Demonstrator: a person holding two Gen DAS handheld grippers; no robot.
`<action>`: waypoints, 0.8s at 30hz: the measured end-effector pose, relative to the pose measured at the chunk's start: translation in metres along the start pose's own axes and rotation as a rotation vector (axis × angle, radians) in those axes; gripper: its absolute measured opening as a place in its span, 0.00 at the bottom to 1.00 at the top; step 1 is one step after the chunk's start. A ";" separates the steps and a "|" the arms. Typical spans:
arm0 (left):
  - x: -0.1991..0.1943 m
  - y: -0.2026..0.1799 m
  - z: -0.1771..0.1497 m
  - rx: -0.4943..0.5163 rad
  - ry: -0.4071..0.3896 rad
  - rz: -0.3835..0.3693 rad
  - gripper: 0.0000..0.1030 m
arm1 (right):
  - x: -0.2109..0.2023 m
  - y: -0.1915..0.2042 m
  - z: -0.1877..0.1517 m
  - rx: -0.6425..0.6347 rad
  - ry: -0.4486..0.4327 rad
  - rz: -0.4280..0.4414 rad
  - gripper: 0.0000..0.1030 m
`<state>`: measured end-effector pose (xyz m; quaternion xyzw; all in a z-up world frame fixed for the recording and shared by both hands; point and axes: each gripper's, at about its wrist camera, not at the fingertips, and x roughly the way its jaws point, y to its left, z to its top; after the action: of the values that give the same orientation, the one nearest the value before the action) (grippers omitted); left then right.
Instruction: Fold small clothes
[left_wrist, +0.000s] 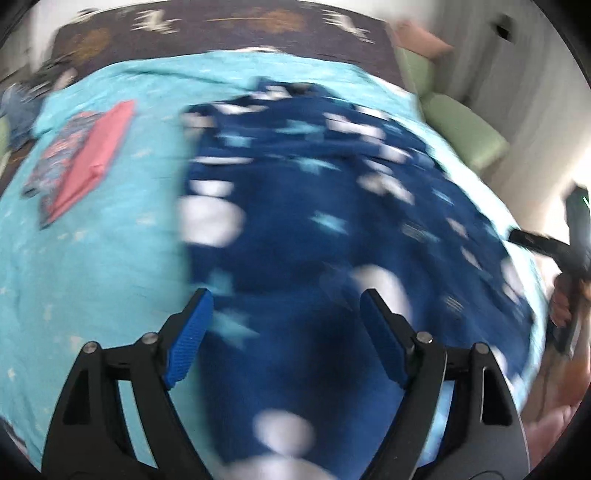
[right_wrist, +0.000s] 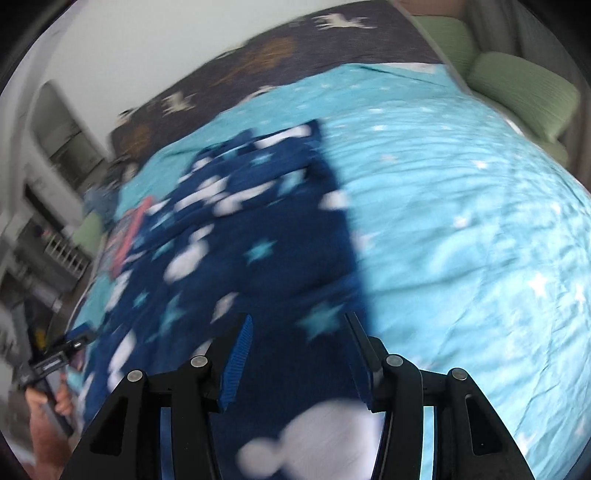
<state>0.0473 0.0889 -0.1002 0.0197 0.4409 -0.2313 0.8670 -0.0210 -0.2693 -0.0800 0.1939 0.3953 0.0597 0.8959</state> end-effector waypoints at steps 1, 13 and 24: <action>-0.001 -0.009 -0.002 0.024 0.010 -0.026 0.79 | -0.003 0.010 -0.006 -0.033 0.008 0.026 0.50; -0.023 -0.092 -0.056 0.176 0.011 -0.195 0.79 | -0.005 0.096 -0.100 -0.313 0.098 0.115 0.51; -0.027 -0.123 -0.107 0.245 0.034 -0.232 0.68 | -0.030 0.111 -0.153 -0.480 0.066 0.132 0.56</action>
<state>-0.0981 0.0150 -0.1236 0.0781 0.4231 -0.3817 0.8180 -0.1485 -0.1291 -0.1094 -0.0009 0.3851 0.2165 0.8971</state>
